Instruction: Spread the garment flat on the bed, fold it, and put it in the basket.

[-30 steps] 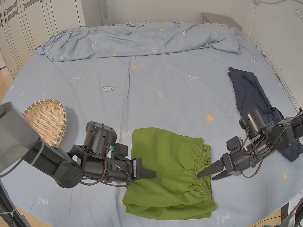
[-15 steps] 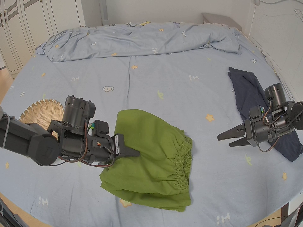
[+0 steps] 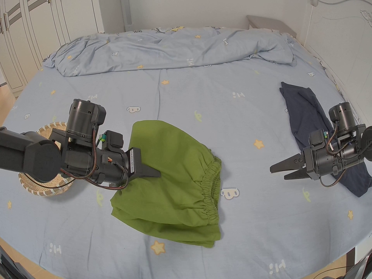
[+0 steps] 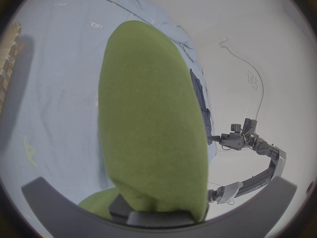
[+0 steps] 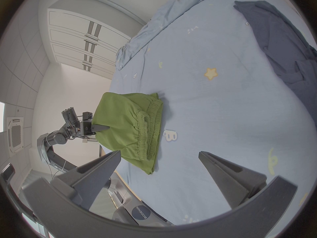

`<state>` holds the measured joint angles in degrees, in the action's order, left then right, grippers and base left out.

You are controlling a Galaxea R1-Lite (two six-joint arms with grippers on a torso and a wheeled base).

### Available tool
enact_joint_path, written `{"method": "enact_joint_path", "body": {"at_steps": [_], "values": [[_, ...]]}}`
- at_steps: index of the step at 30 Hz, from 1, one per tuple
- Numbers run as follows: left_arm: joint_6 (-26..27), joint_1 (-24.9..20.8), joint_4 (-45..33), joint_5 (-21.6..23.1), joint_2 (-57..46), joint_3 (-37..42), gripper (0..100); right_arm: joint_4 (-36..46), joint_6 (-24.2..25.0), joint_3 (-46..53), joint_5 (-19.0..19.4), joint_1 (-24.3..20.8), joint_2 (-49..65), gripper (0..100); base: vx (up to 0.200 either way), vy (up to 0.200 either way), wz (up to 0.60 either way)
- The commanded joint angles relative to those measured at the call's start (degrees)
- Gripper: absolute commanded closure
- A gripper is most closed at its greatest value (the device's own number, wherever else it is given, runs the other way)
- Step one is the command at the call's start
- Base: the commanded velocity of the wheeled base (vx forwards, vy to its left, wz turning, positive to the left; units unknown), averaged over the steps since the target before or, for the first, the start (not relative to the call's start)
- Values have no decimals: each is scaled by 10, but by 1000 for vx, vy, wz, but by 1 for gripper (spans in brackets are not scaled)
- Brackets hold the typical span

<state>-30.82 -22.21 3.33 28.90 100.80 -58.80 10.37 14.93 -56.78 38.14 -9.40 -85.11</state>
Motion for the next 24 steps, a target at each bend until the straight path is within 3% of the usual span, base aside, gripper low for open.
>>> {"method": "enact_joint_path", "body": {"at_steps": [1,20,24], "values": [[4,4,0,0,-3,-4,100,0,0,0,0,1,4,0,0,200,0],[12,2,0,0,-1,-4,100,1,5,8,0,-25,3,0,0,200,0],[24,-2,0,0,-8,-5,100,1,4,10,-1,-25,9,0,0,0,0]]}}
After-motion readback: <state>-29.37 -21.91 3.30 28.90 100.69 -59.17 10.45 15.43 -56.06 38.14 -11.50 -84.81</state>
